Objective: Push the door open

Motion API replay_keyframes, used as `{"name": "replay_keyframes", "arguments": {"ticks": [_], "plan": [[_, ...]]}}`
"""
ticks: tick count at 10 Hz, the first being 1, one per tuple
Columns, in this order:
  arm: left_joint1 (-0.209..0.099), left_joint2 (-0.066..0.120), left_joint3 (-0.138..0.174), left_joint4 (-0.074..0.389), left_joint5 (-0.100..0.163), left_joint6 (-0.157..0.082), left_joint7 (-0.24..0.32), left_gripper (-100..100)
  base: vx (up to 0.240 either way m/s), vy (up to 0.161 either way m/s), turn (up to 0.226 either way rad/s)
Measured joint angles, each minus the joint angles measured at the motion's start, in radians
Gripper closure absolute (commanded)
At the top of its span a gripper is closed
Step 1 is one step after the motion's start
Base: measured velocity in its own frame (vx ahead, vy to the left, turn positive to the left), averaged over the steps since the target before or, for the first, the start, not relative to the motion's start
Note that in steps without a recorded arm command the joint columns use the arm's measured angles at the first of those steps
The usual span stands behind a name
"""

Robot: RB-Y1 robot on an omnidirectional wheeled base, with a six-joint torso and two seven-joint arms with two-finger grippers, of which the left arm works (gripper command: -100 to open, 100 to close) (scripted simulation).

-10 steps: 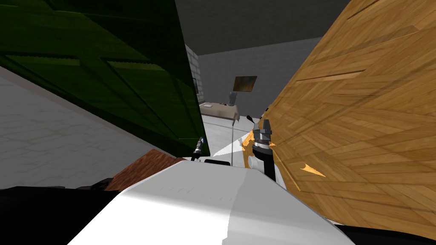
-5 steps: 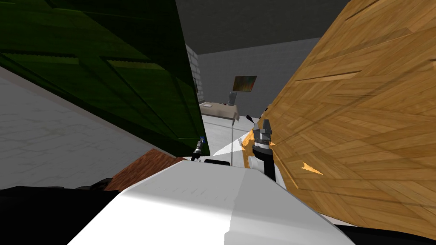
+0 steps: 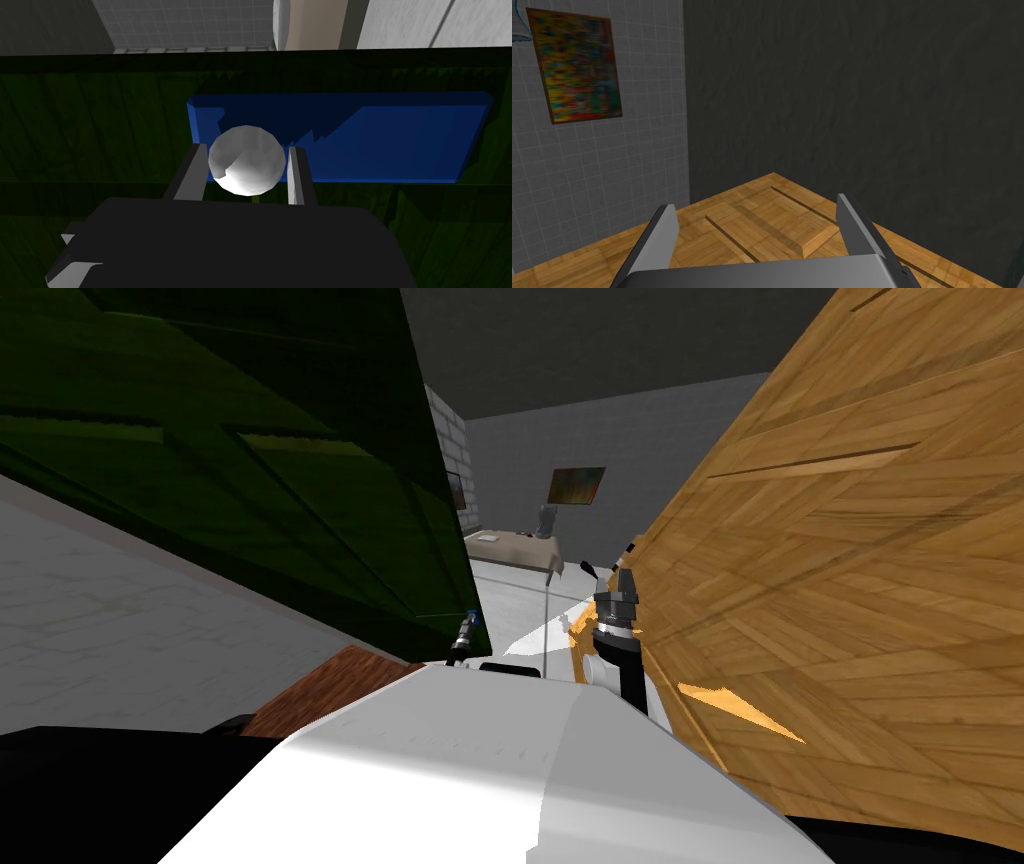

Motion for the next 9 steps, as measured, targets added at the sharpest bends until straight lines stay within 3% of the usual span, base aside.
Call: {"name": "replay_keyframes", "arguments": {"ticks": [4,6,8,9], "plan": [[-0.031,0.010,0.045,0.026,0.021,-0.006,-0.015,100,0.190,-0.026,0.050],[-0.019,0.014,0.060,0.001,0.027,0.008,-0.018,100,0.165,-0.039,0.060],[-0.038,0.020,0.085,0.039,0.039,-0.008,-0.024,100,0.145,-0.019,0.090],[-0.025,0.027,0.094,0.012,0.043,0.002,-0.024,100,0.152,-0.011,0.118]]}}
